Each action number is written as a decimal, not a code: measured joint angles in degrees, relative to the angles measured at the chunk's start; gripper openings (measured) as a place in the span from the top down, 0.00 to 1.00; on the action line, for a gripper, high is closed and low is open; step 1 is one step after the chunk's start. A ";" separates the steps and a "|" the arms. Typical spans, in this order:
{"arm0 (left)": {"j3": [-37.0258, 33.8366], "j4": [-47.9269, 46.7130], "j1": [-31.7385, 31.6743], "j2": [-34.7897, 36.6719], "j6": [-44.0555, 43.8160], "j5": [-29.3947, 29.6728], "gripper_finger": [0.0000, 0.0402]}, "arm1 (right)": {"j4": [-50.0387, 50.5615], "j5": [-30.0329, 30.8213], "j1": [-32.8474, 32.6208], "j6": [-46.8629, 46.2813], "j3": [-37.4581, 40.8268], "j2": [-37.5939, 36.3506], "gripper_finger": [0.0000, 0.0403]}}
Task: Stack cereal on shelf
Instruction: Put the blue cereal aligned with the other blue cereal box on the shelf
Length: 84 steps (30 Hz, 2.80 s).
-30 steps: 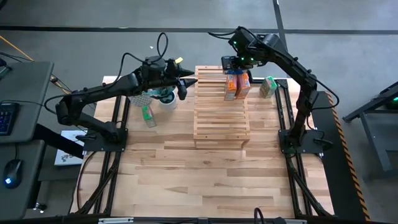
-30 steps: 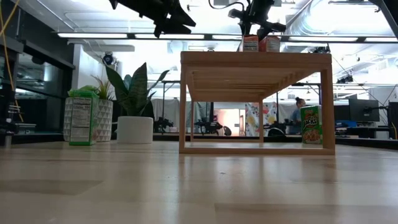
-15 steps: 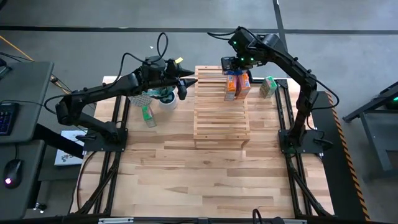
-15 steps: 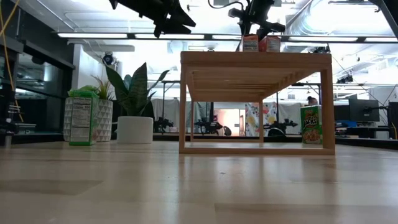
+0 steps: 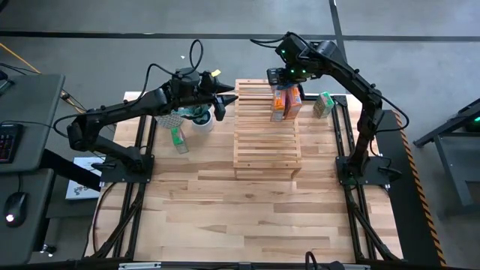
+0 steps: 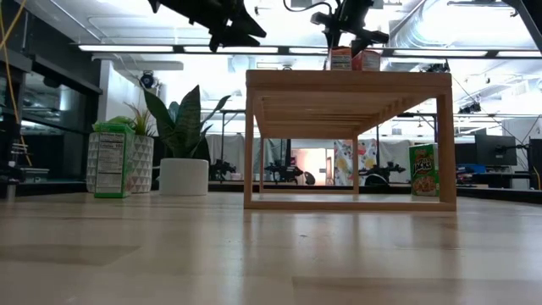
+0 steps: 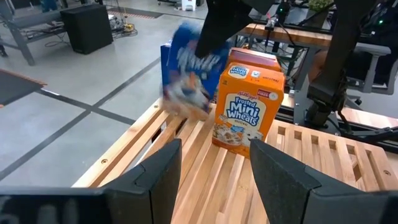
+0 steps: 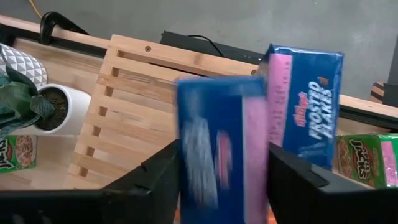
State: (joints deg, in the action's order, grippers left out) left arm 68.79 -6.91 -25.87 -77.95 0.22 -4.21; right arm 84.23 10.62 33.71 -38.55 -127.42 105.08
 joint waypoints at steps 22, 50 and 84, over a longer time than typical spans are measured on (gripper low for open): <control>-0.04 -0.99 -0.34 1.16 0.01 -0.15 0.55 | -11.96 -1.29 -0.16 7.41 -1.62 -0.72 0.47; -0.04 0.62 -3.10 4.63 -6.14 -1.22 0.55 | 5.25 -4.13 -2.93 7.09 -4.07 -0.93 0.99; -0.04 0.71 -3.10 4.61 -7.09 -1.18 0.55 | 5.71 -4.30 -1.84 4.47 -3.91 2.62 1.00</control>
State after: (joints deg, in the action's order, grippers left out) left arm 68.75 -6.20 -28.97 -73.34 -6.87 -5.39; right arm 89.94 6.32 31.88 -34.09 -131.33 107.70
